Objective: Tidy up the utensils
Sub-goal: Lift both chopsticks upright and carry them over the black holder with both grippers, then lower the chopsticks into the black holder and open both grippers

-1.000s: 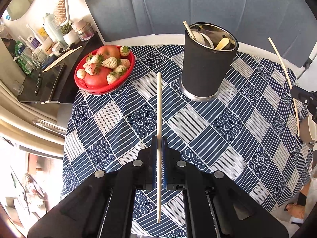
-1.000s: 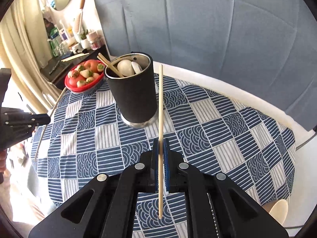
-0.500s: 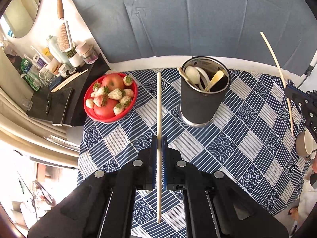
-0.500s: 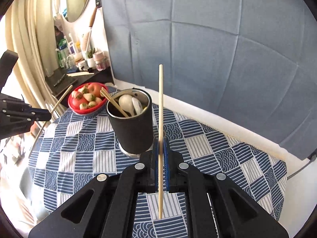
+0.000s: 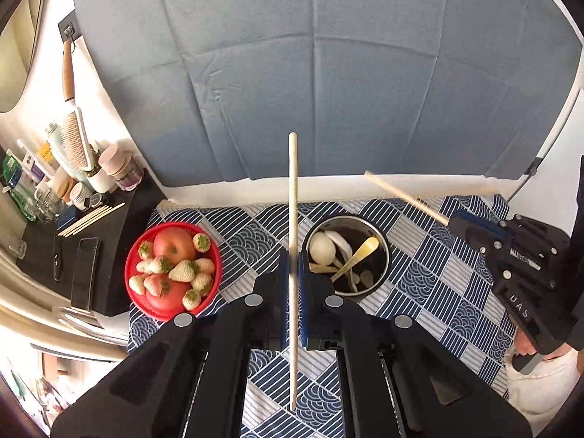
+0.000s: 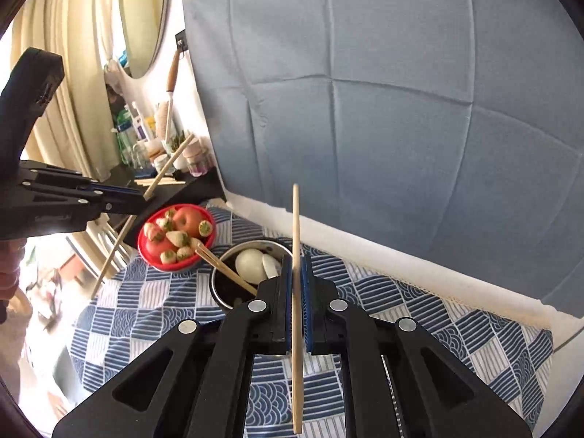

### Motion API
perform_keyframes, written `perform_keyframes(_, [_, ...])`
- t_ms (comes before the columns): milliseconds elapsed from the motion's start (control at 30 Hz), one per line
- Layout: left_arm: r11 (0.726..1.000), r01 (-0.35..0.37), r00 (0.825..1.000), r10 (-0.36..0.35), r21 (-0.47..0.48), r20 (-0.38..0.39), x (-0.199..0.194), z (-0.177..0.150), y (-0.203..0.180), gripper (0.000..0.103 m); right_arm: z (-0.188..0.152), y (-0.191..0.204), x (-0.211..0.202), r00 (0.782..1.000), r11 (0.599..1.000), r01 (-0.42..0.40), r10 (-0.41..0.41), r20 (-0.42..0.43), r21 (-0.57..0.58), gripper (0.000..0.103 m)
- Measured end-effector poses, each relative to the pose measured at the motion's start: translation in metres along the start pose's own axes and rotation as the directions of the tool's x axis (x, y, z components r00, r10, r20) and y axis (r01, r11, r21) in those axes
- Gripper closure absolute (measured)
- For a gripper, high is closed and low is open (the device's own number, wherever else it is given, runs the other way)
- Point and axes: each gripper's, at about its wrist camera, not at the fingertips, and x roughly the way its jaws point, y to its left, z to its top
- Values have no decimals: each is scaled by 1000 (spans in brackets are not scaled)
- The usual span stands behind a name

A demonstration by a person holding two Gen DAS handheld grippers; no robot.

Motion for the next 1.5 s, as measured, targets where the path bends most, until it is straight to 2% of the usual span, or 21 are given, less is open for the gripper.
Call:
perform_keyframes(200, [995, 102, 994, -102, 1, 36, 20, 18, 3, 98, 9, -1, 14, 998, 997, -65, 65, -4, 34, 98])
perform_keyframes(400, [977, 212, 971, -210, -4, 113, 37, 31, 1, 98, 22, 2, 19, 998, 998, -58, 58, -19, 10, 98])
perform_keyframes(467, [969, 248, 960, -245, -8, 135, 43, 33, 0, 98, 23, 3, 22, 998, 999, -47, 47, -32, 0, 98])
perform_keyframes(700, [925, 379, 904, -369, -5, 214, 59, 32, -1, 98, 19, 2, 29, 997, 999, -34, 34, -70, 3, 98])
perform_keyframes(800, [932, 361, 901, -358, 34, 243, 63, 28, -4, 98, 16, 3, 32, 996, 1000, -18, 17, -93, -13, 98])
perform_keyframes(933, [920, 388, 880, -388, 56, 273, 72, 22, -4, 98, 15, 3, 31, 994, 999, -6, 3, -110, -32, 97])
perform_keyframes(1300, [916, 391, 882, -400, 86, 248, 97, -1, -6, 98, 10, 7, 35, 990, 999, 8, -15, -142, -53, 97])
perform_keyframes(1500, [927, 343, 898, -371, 152, 238, 86, -13, -13, 98, 6, 9, 36, 989, 999, -6, -1, -147, -49, 97])
